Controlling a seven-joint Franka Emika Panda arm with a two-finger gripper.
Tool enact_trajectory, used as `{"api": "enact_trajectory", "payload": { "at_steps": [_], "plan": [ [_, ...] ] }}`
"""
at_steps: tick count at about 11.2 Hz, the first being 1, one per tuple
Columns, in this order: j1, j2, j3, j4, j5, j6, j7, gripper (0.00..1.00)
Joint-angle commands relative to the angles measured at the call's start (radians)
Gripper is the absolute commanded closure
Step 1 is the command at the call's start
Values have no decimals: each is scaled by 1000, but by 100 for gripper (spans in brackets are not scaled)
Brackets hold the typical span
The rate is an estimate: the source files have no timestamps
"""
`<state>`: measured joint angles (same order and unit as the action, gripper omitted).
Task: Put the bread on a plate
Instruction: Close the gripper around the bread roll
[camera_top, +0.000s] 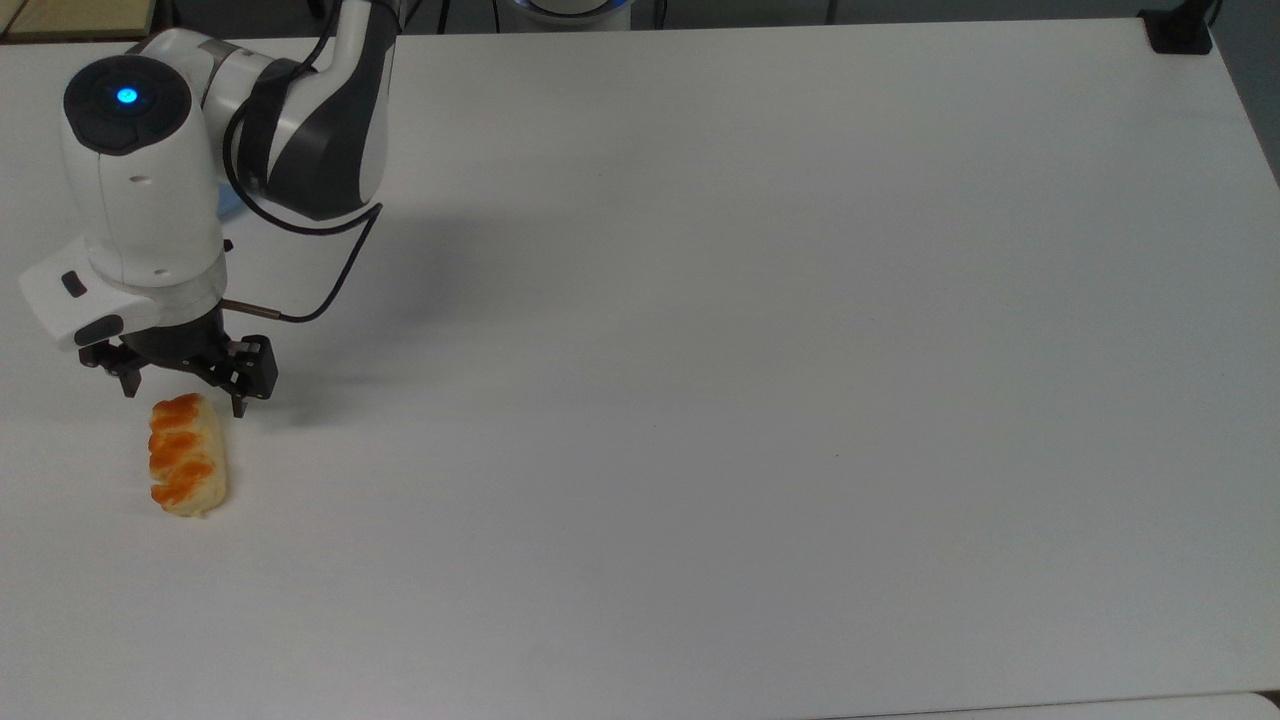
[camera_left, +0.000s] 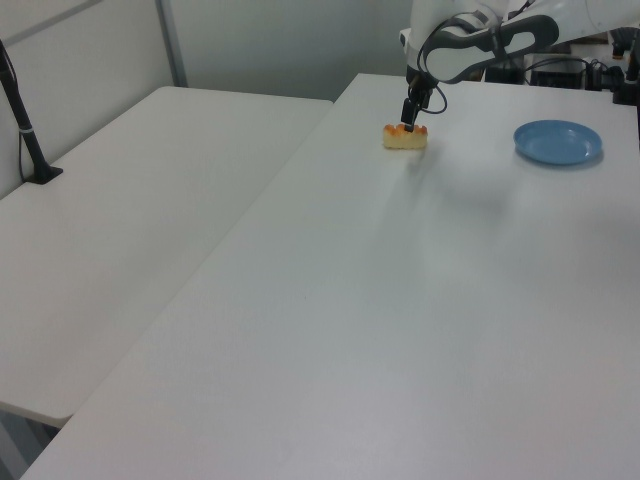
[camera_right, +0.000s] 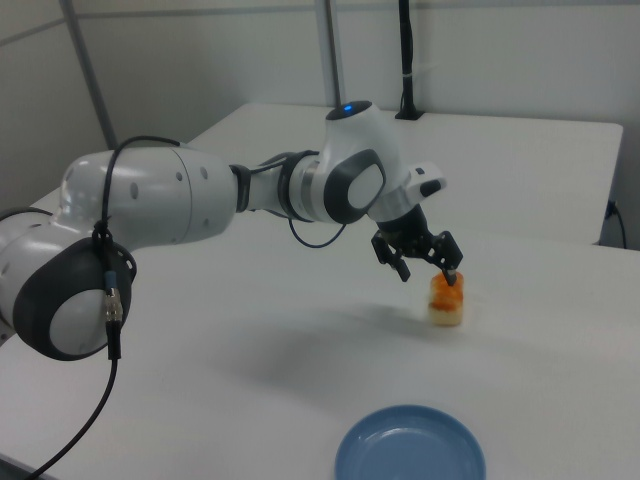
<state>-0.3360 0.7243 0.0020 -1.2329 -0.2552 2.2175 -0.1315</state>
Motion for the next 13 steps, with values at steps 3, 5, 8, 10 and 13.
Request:
{"api": "enact_trajectory", "payload": {
  "at_steps": [3, 5, 8, 10, 13],
  "plan": [
    [3, 67, -17, 26, -25, 76, 20, 0],
    [6, 76, -16, 26, -39, 77, 20, 0],
    [0, 81, -19, 26, -42, 102, 21, 0],
    [-4, 86, -28, 24, -45, 103, 23, 3],
    [-6, 99, -28, 24, -67, 103, 26, 30]
  ]
}}
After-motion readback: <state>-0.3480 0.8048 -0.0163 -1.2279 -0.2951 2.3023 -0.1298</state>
